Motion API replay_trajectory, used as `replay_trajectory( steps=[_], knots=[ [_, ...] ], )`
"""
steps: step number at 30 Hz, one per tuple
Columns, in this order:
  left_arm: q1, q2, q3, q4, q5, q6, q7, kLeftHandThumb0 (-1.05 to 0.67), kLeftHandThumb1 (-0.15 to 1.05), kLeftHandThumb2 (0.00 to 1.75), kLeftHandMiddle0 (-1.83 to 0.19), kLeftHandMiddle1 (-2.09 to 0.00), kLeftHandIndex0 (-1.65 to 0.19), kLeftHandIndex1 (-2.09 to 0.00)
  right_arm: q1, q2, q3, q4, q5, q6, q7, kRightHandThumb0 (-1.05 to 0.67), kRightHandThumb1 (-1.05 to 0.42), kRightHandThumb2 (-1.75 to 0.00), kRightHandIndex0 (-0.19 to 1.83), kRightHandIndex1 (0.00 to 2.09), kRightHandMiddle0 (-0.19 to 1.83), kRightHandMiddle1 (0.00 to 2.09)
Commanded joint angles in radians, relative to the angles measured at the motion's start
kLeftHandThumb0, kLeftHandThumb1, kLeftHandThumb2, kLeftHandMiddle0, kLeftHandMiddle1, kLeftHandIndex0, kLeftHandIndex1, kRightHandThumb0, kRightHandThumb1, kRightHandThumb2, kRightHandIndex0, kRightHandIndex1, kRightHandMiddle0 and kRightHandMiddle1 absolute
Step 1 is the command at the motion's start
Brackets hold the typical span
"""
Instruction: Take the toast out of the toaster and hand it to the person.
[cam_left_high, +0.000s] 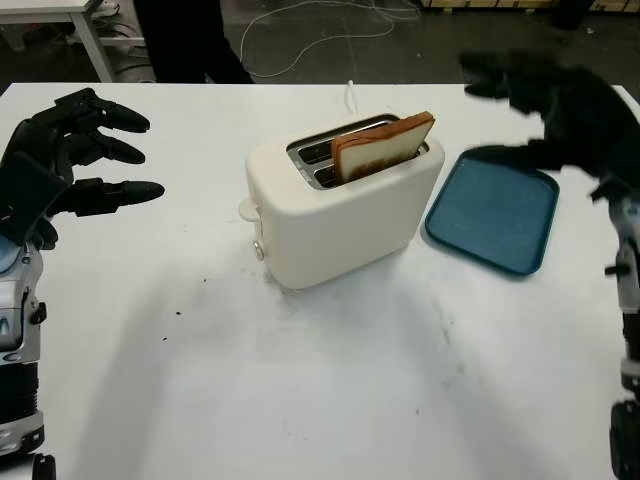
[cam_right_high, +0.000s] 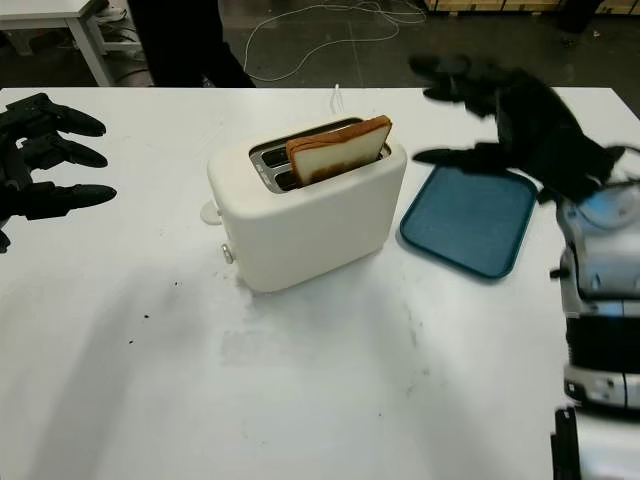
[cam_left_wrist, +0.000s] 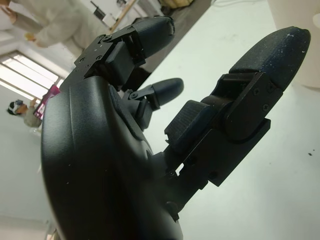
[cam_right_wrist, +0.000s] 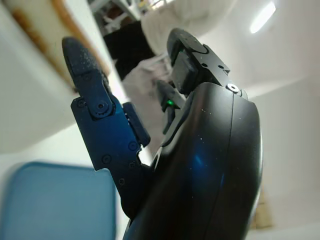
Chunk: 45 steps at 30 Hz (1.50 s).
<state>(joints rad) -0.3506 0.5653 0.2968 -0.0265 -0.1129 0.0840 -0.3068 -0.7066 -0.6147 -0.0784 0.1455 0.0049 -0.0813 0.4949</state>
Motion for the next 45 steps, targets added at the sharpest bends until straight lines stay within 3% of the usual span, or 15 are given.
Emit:
replay_trajectory(
  steps=[1, 4, 11, 17, 28, 35, 38, 41, 45],
  knots=[
    [0.007, -0.005, 0.003, -0.004, 0.001, -0.004, 0.009, -1.05, 0.50, 0.00, -0.49, -1.19, -0.50, -1.05, -0.076, 0.019, 0.034, 0.054, -0.038, -0.067, -0.014, -0.32, -0.60, -0.01, 0.29, 0.68, 0.60, 0.08],
    [0.008, -0.007, 0.003, -0.002, 0.000, -0.011, 0.008, -1.05, 0.49, 0.00, -0.49, -1.18, -0.50, -1.05, -0.147, 0.034, 0.069, 0.114, -0.071, -0.121, -0.017, -0.27, -0.53, 0.00, 0.34, 0.73, 0.64, 0.10],
    [0.004, -0.004, 0.003, -0.002, 0.000, -0.016, 0.004, -1.05, 0.49, 0.00, -0.49, -1.19, -0.50, -1.06, -0.240, 0.031, 0.163, 0.184, -0.233, -0.228, -0.051, -0.39, -0.44, 0.00, 0.49, 0.75, 0.76, 0.15],
    [0.001, -0.004, 0.002, -0.008, -0.005, 0.000, 0.002, -1.05, 0.49, 0.00, -0.49, -1.18, -0.49, -1.06, -0.280, 0.028, 0.243, 0.257, -0.334, -0.278, -0.050, -0.60, -0.51, -0.02, 0.47, 0.69, 0.73, 0.11],
    [-0.002, -0.007, 0.001, 0.004, -0.005, -0.007, 0.003, -1.05, 0.50, 0.00, -0.50, -1.17, -0.50, -1.05, -0.285, 0.024, 0.301, 0.319, -0.409, -0.332, -0.060, -0.77, -0.62, -0.02, 0.38, 0.74, 0.70, 0.09],
    [-0.003, -0.006, 0.000, 0.010, -0.005, -0.011, 0.001, -1.05, 0.50, 0.00, -0.49, -1.17, -0.49, -1.05, -0.269, 0.030, 0.293, 0.335, -0.387, -0.381, -0.052, -0.80, -0.64, -0.01, 0.35, 0.81, 0.70, 0.09],
    [-0.003, -0.006, -0.002, 0.010, -0.002, -0.012, 0.002, -1.05, 0.51, 0.00, -0.49, -1.17, -0.49, -1.05, -0.249, 0.042, 0.284, 0.335, -0.366, -0.377, -0.054, -0.66, -0.64, 0.00, 0.38, 0.80, 0.72, 0.10],
    [-0.001, -0.008, -0.001, 0.005, -0.003, -0.012, 0.003, -1.05, 0.51, 0.00, -0.49, -1.17, -0.49, -1.05, -0.239, 0.049, 0.290, 0.342, -0.387, -0.386, -0.084, -0.55, -0.65, 0.00, 0.60, 0.70, 0.84, 0.12],
    [0.001, -0.012, 0.002, -0.001, -0.007, -0.006, 0.007, -1.05, 0.49, 0.00, -0.48, -1.18, -0.49, -1.06, -0.238, 0.052, 0.308, 0.361, -0.413, -0.386, -0.102, -0.49, -0.70, 0.00, 1.13, 0.58, 1.16, 0.17]
  ],
)
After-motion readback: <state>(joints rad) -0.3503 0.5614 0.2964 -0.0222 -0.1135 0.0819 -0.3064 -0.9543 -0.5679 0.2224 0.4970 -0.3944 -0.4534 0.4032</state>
